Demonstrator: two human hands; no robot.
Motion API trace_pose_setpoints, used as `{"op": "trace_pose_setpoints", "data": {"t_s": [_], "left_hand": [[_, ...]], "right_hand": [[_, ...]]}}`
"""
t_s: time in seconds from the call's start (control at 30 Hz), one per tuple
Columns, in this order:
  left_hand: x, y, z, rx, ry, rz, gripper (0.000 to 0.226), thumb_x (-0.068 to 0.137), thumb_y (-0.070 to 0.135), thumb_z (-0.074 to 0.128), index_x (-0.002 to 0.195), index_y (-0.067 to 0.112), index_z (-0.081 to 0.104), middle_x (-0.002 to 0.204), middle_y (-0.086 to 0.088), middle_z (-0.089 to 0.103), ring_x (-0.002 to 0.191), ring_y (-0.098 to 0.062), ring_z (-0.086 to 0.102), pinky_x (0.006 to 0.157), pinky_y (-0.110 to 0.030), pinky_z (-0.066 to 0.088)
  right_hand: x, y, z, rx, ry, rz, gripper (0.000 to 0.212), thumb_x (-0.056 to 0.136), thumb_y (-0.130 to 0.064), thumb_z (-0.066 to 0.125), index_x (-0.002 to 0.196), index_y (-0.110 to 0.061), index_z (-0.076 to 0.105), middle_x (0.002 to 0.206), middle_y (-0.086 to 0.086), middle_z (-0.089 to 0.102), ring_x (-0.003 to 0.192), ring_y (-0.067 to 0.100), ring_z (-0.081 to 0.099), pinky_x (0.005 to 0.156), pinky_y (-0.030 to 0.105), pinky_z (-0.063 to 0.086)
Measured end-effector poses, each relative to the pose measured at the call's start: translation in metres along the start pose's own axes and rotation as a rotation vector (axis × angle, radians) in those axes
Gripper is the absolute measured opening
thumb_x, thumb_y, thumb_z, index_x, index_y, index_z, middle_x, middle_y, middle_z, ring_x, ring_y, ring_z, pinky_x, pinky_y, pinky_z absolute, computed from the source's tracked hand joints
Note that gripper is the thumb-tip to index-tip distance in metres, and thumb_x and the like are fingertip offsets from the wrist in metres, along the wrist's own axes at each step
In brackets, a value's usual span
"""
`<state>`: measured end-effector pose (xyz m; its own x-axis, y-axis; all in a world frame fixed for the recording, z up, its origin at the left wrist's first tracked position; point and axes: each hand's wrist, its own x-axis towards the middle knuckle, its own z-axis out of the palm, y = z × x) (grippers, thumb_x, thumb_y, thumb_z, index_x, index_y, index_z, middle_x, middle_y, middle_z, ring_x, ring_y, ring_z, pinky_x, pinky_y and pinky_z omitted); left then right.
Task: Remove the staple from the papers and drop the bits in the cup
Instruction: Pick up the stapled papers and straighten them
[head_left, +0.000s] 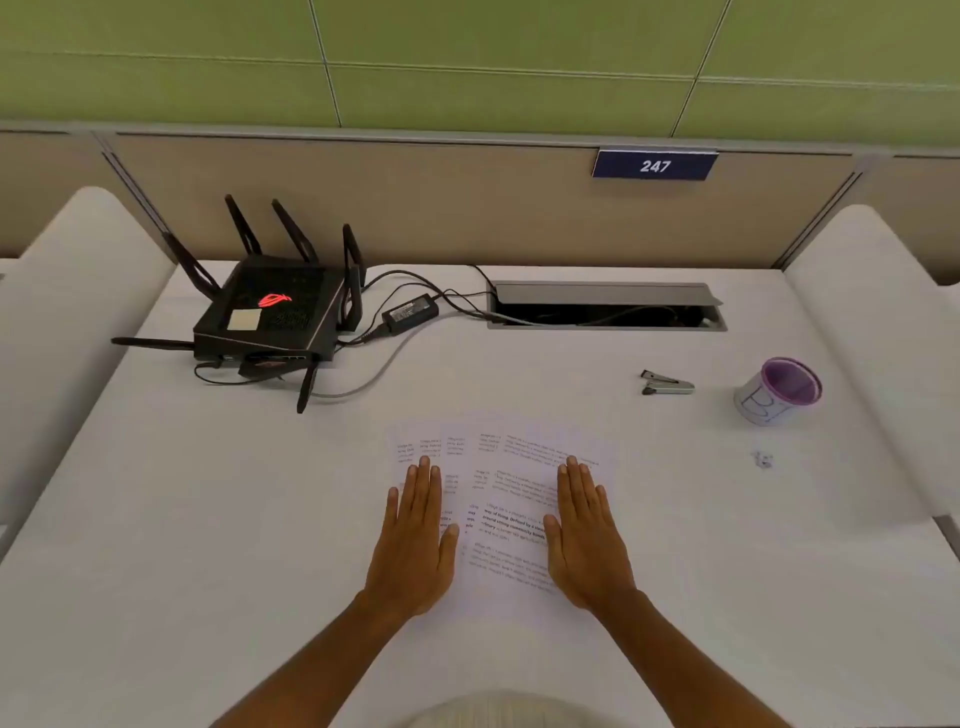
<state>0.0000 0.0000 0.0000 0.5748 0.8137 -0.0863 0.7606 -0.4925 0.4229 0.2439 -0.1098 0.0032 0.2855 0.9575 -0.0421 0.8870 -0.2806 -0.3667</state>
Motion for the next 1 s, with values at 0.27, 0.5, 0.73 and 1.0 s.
{"op": "trace_pose_setpoints", "data": {"t_s": [0.27,0.5,0.73,1.0], "left_hand": [[-0.004,0.0,0.003,-0.055,-0.059,-0.048,0.082,0.104,0.045,0.033,0.164,0.015,-0.014,0.173,-0.003,-0.02,0.161,-0.022,-0.015,0.131,-0.056,0.002],[0.013,-0.002,-0.021,-0.347,0.21,-0.28,0.079,0.099,0.026,0.066,0.164,0.027,0.021,0.138,0.003,0.066,0.127,-0.024,0.062,0.121,-0.055,0.038],[0.023,0.004,-0.025,-0.211,0.056,-0.584,0.101,0.083,0.055,0.078,0.159,0.016,0.025,0.167,-0.015,0.027,0.15,-0.039,0.03,0.117,-0.061,0.034],[0.032,0.02,-0.013,-0.141,-0.024,-0.583,0.115,0.077,0.052,0.085,0.162,0.022,0.013,0.167,-0.013,0.023,0.149,-0.036,0.029,0.117,-0.055,0.037]], "right_hand": [[0.004,0.0,0.003,-0.015,0.022,0.025,0.068,0.109,-0.039,0.028,0.166,-0.009,0.007,0.175,0.006,0.001,0.162,0.018,-0.003,0.131,0.049,0.004],[0.018,0.001,0.0,0.167,0.363,0.109,0.048,0.091,-0.018,0.077,0.137,-0.012,0.065,0.123,0.005,0.074,0.117,0.028,0.065,0.1,0.045,0.047],[0.018,-0.003,0.002,0.017,0.116,0.341,0.095,0.087,-0.07,0.062,0.156,-0.01,0.034,0.163,0.013,0.037,0.151,0.034,0.033,0.121,0.055,0.033],[0.019,-0.005,0.018,-0.03,-0.022,0.319,0.12,0.083,-0.087,0.047,0.164,-0.006,0.01,0.173,0.015,0.011,0.16,0.035,0.009,0.128,0.06,0.016]]}}
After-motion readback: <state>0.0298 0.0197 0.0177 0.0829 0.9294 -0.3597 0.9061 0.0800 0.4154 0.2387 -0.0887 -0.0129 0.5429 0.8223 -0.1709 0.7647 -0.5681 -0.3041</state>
